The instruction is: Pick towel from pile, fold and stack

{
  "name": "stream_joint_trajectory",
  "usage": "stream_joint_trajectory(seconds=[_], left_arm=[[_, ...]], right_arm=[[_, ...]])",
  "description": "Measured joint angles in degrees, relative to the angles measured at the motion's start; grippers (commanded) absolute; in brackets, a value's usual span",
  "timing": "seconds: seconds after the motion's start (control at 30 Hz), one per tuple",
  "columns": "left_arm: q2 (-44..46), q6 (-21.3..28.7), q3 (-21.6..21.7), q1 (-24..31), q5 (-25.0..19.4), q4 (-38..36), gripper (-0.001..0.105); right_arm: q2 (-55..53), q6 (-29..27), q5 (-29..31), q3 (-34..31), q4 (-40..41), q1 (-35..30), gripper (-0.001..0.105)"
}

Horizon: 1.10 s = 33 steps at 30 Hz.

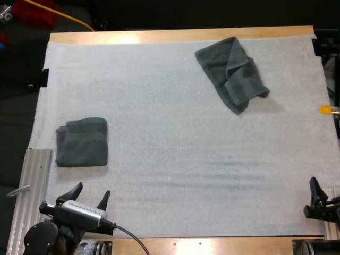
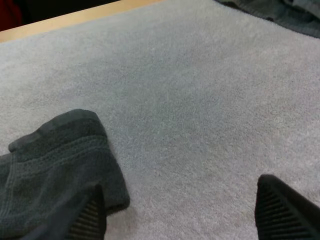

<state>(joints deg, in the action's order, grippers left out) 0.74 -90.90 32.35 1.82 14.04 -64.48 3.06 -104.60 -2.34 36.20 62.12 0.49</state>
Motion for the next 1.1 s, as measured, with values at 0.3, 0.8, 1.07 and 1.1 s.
stream_joint_trajectory(seconds=[0.3,0.8,1.07,1.1], left_arm=[[0.00,0.00,4.17,-2.31,2.27,-0.03,0.061],[-9.74,0.00,12.97,-9.79,6.96,2.13,0.061],[-14.67,0.00,14.47,-9.79,8.48,5.14,0.061],[-15.20,0.00,14.47,-9.79,8.56,5.31,0.061]], right_arm=[[7.20,0.00,-9.95,5.02,-0.09,0.00,0.076],[16.59,0.00,-21.15,12.64,-0.09,0.00,0.076],[20.68,0.45,-21.88,13.17,-1.45,0.00,0.076],[21.36,0.96,-21.88,13.17,-2.10,0.00,0.076]])
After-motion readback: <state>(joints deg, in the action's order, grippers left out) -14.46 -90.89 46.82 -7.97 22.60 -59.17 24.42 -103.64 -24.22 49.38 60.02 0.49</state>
